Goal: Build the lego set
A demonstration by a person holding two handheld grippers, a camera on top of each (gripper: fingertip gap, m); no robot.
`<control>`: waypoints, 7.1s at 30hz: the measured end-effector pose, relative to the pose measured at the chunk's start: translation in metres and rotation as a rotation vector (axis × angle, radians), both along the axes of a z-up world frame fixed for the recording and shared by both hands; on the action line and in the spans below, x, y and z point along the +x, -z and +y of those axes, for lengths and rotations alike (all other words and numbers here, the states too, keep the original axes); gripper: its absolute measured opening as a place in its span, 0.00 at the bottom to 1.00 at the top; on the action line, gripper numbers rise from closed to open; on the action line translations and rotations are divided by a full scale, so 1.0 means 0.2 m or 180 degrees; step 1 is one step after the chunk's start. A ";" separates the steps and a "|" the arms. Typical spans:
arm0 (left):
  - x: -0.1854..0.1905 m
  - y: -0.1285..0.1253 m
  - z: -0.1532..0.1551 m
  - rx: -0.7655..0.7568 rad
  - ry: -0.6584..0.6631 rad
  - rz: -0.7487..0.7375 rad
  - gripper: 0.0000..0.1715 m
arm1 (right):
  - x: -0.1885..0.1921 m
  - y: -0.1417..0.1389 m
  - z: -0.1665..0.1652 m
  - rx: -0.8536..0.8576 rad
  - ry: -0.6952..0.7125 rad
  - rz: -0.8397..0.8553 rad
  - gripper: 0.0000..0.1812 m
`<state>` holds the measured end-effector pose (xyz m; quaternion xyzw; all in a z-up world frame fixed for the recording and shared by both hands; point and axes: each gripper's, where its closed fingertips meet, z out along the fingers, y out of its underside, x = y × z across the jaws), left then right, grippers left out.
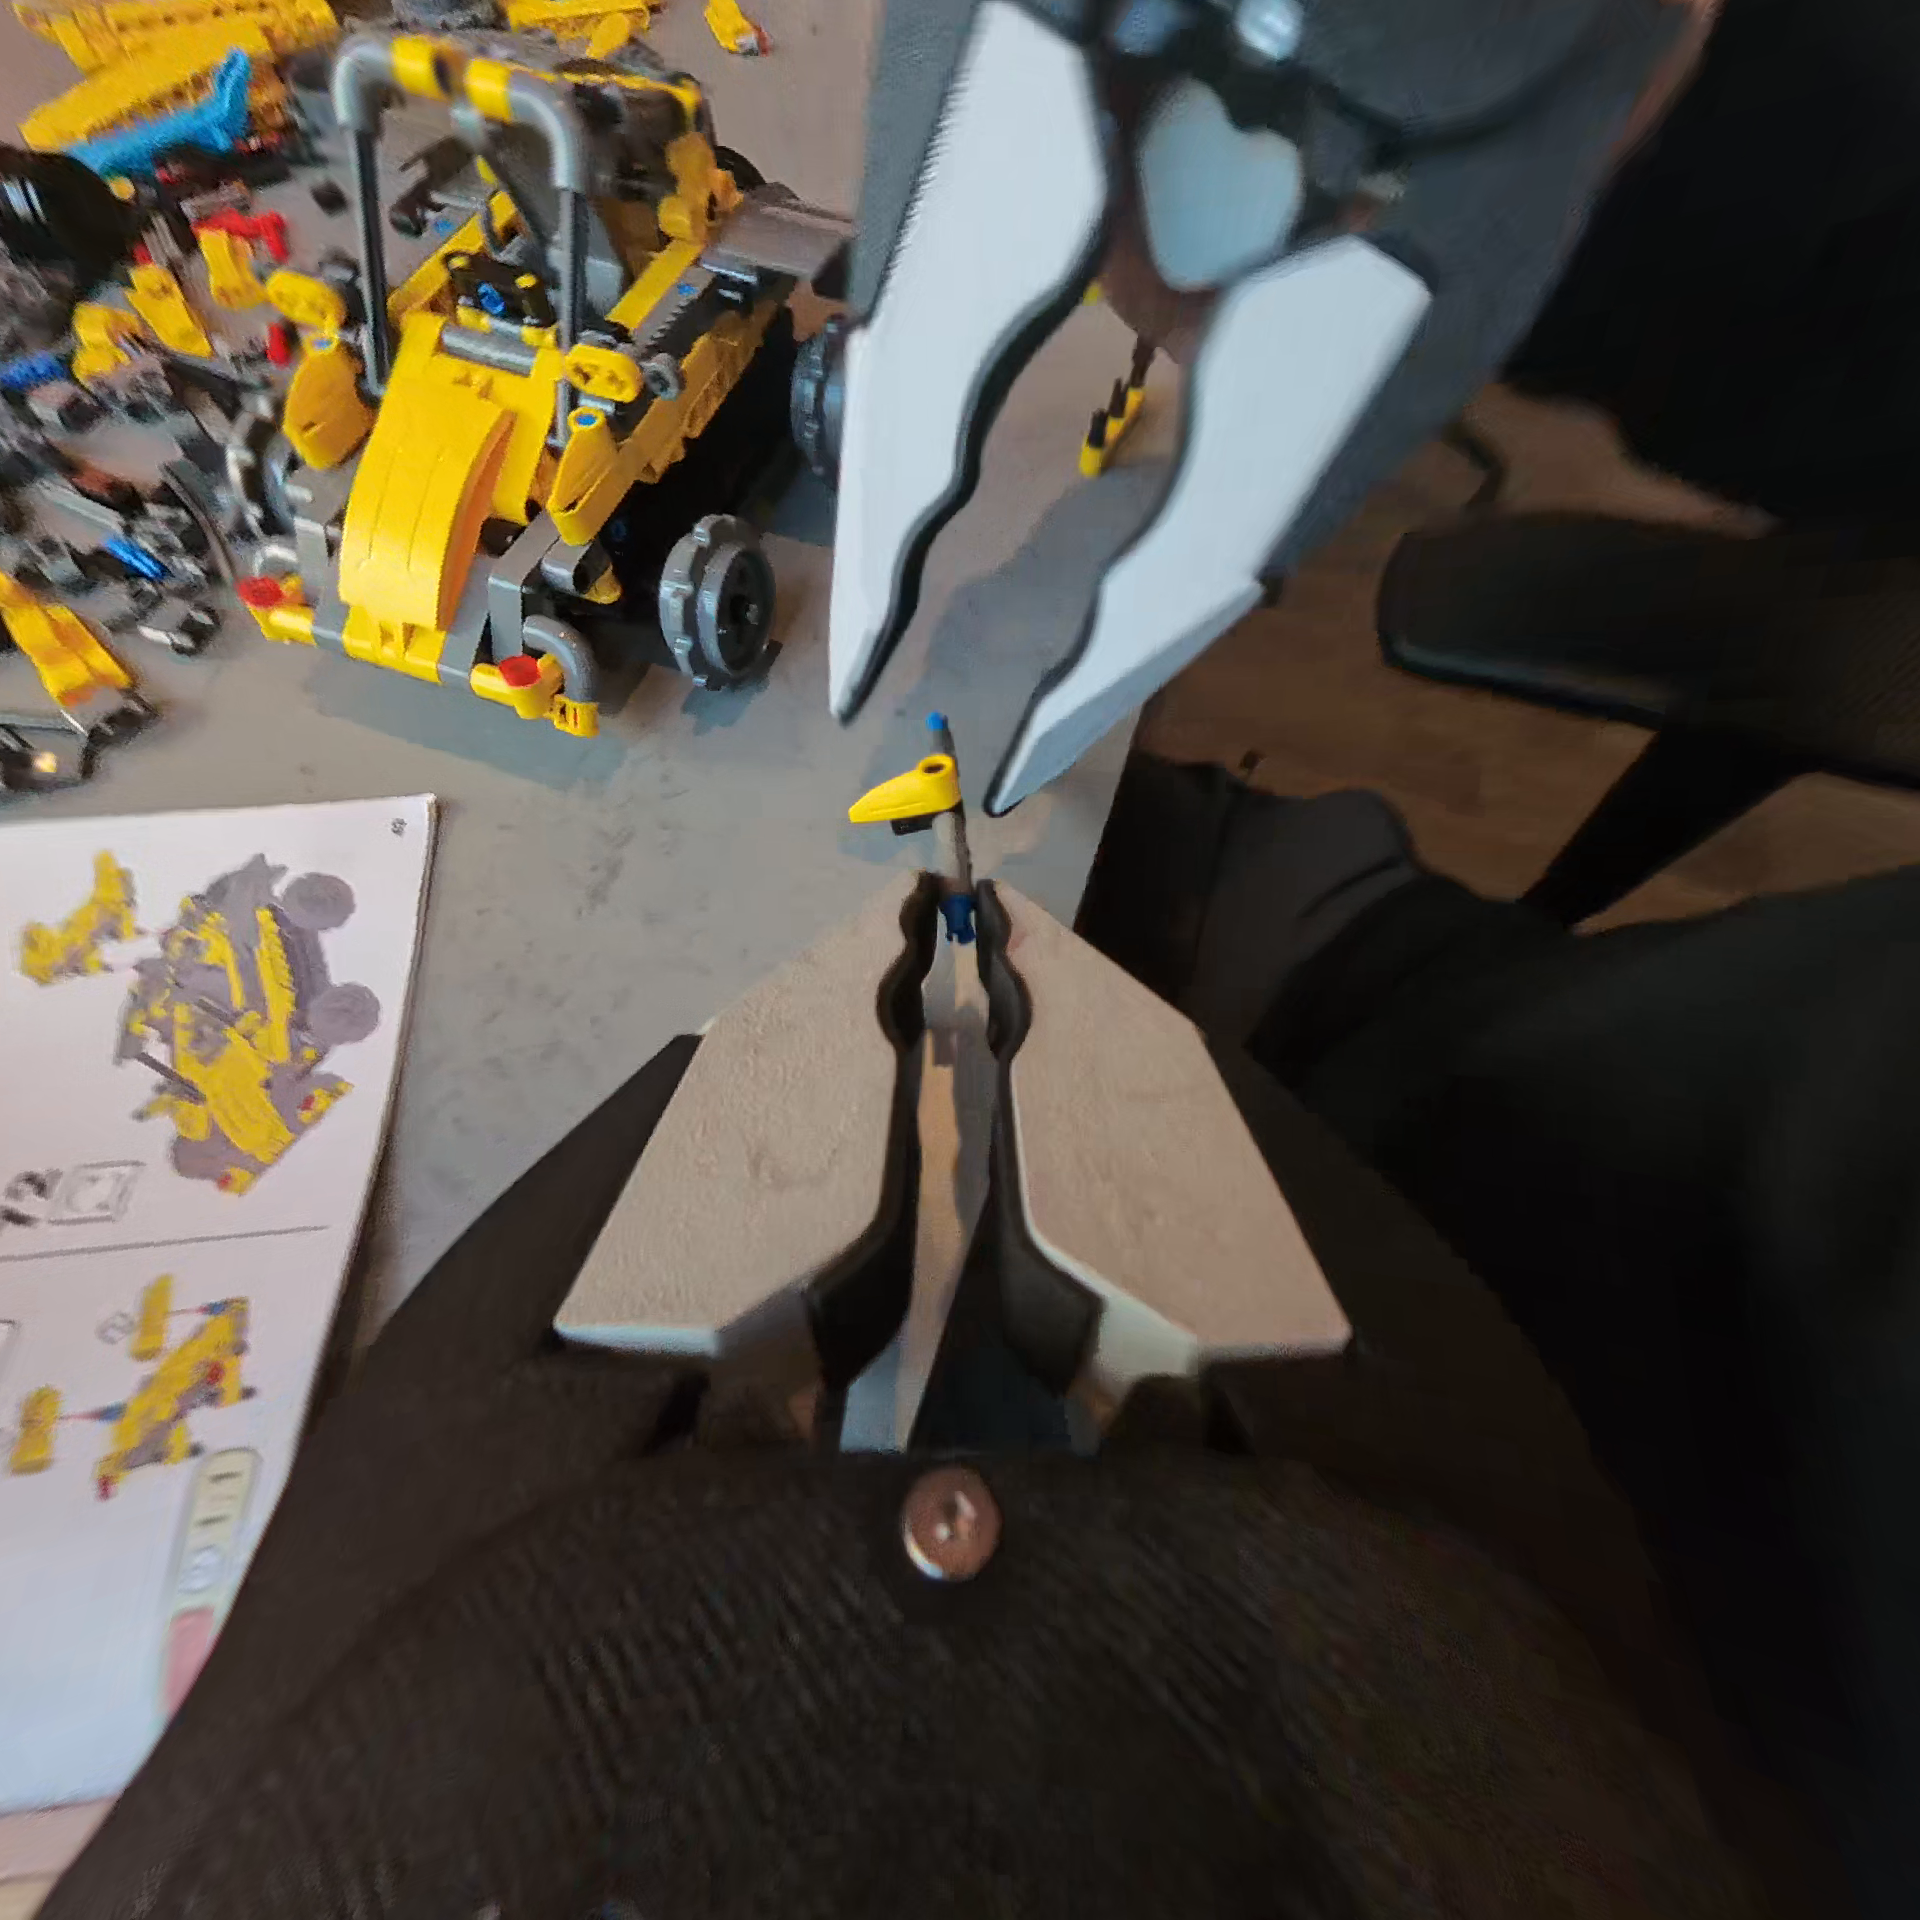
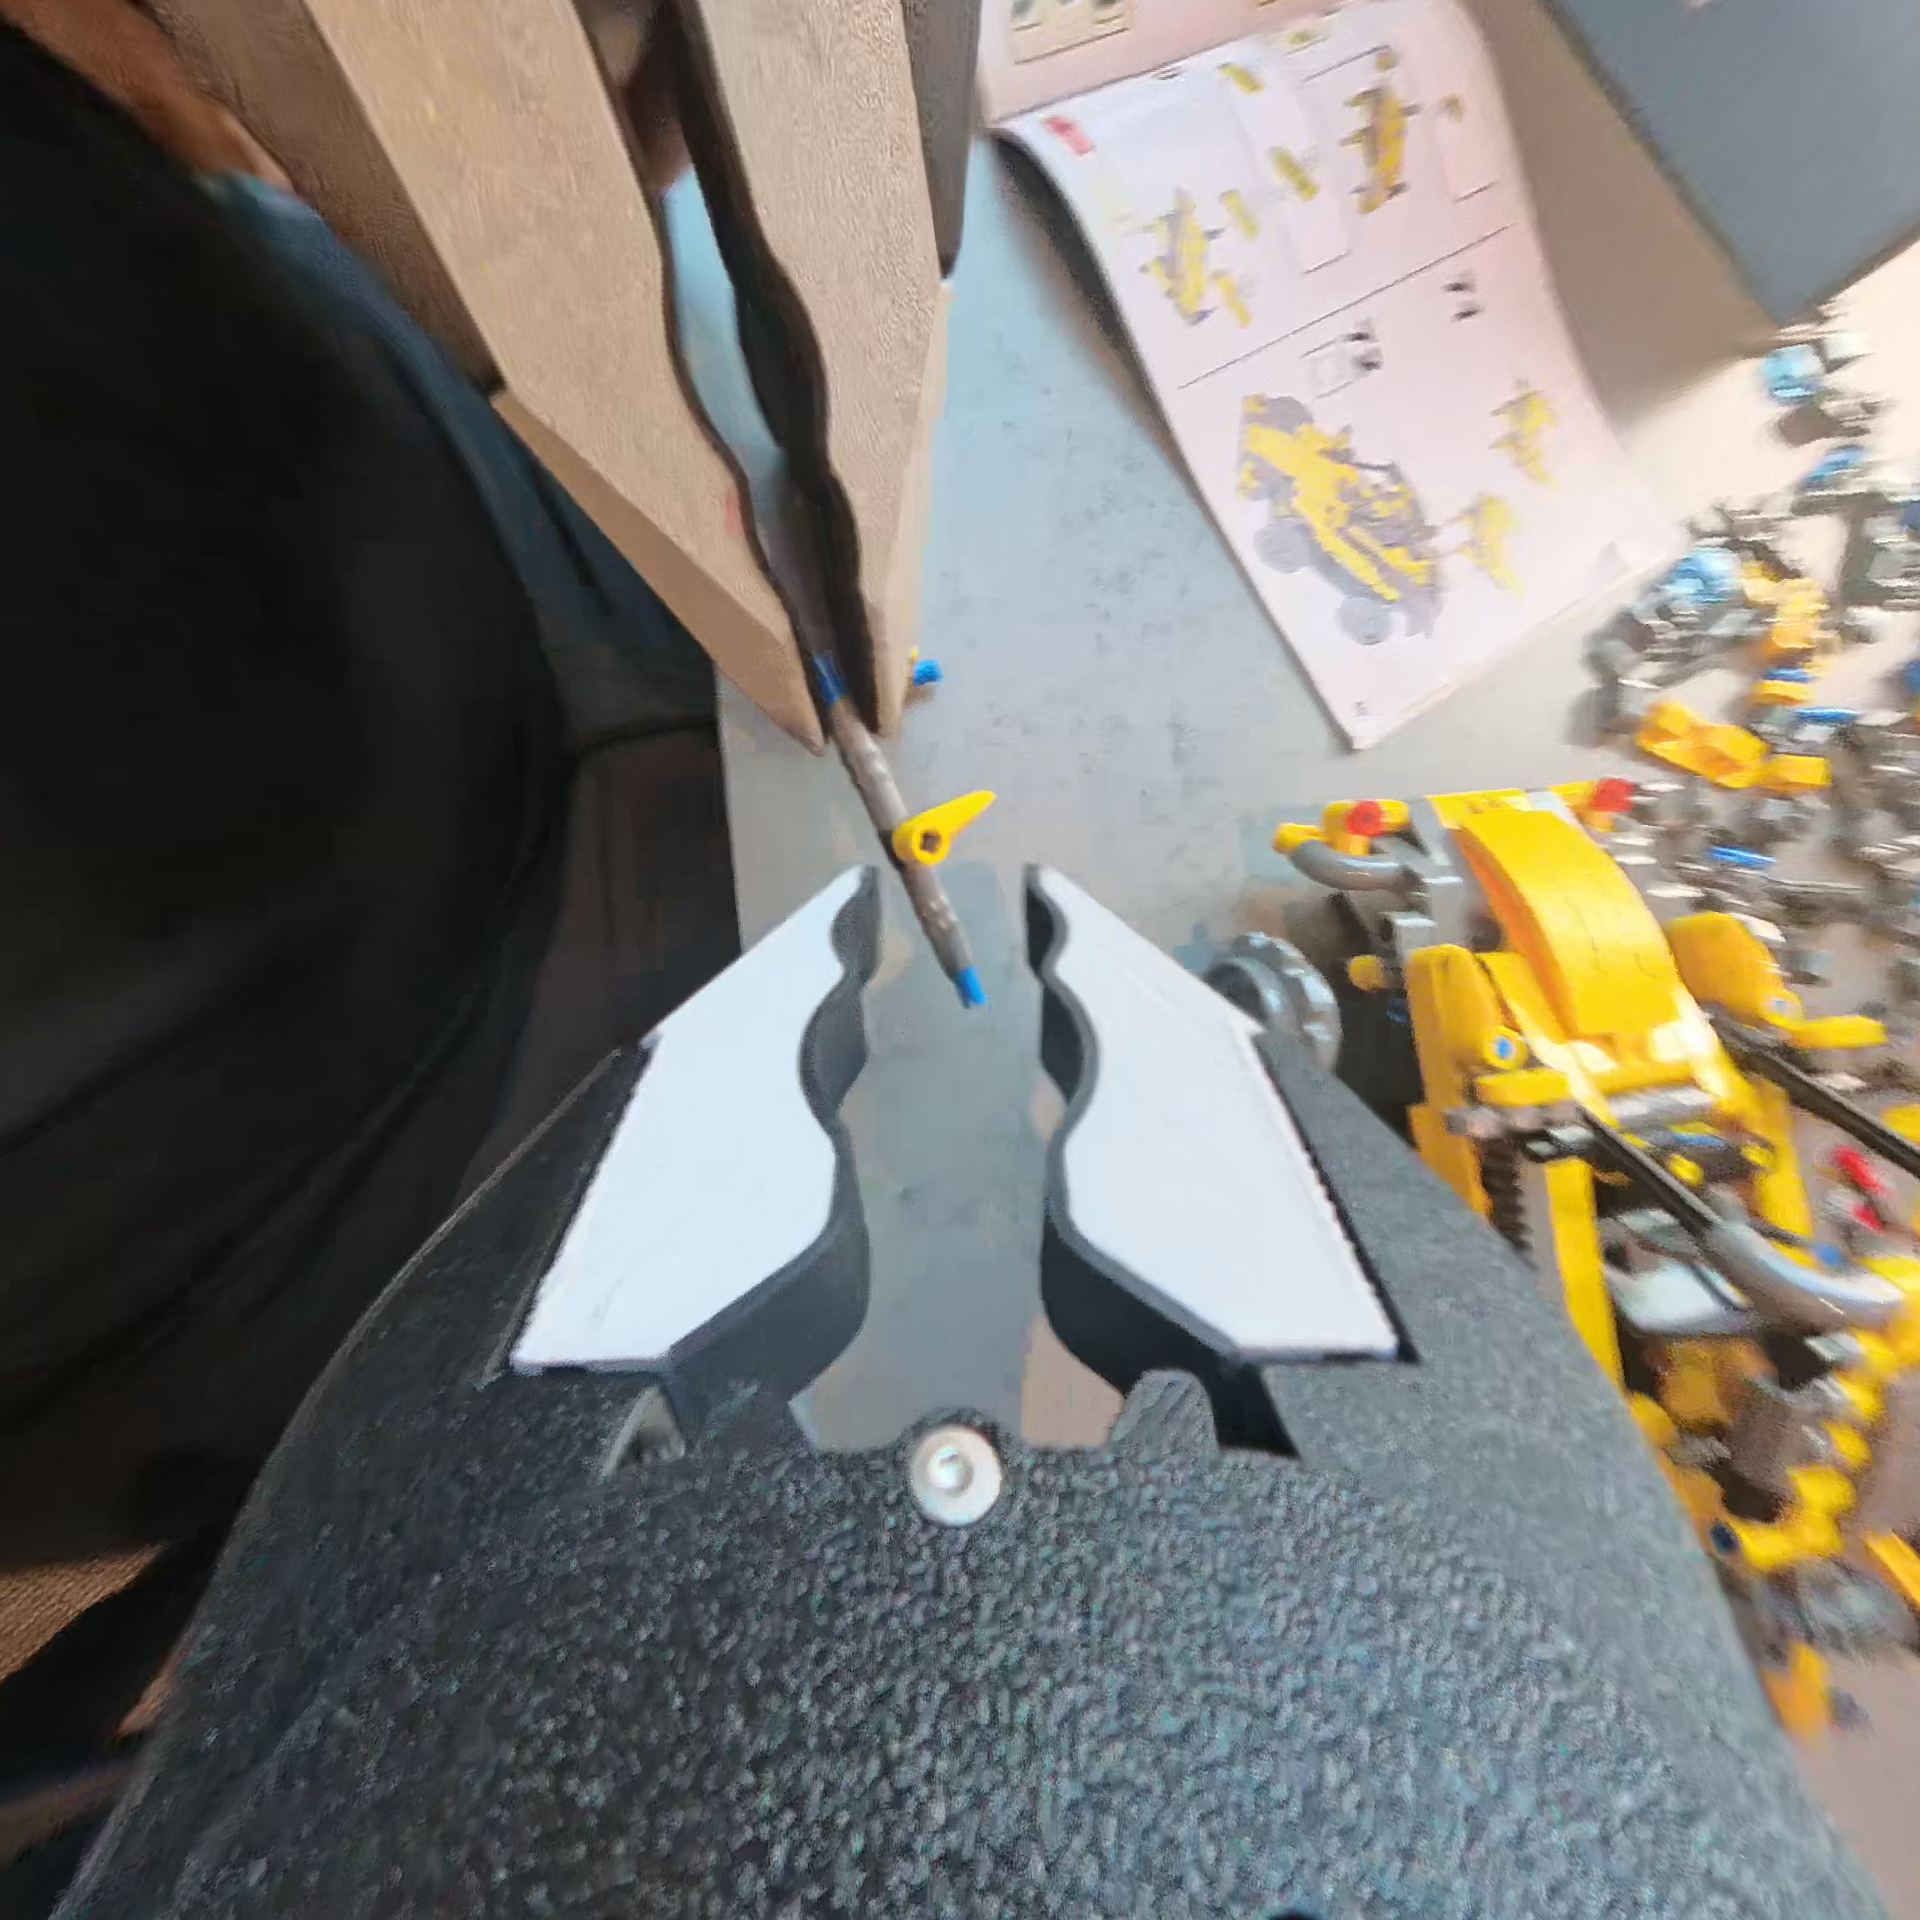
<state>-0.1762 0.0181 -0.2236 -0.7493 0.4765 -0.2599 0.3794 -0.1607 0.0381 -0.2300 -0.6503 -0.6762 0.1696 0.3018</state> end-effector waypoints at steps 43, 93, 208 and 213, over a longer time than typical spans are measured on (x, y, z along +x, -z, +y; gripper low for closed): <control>-0.32 0.11 -0.03 -0.0639 0.0222 0.0046 0.23 | -0.28 -0.18 -0.02 -0.1531 0.0034 0.1108 0.09; -0.31 0.16 0.05 -0.0557 0.0312 0.0219 0.03 | -0.39 0.02 0.00 -0.0580 -0.0288 0.0048 0.09; -0.43 -0.52 -0.02 0.1851 0.0642 -0.1190 0.14 | -0.51 -0.69 -0.13 0.1308 -0.0401 0.2500 0.09; -0.35 -0.68 -0.06 0.1883 0.0771 -0.1390 0.11 | -0.44 -0.80 -0.16 0.0874 -0.0509 0.2972 0.09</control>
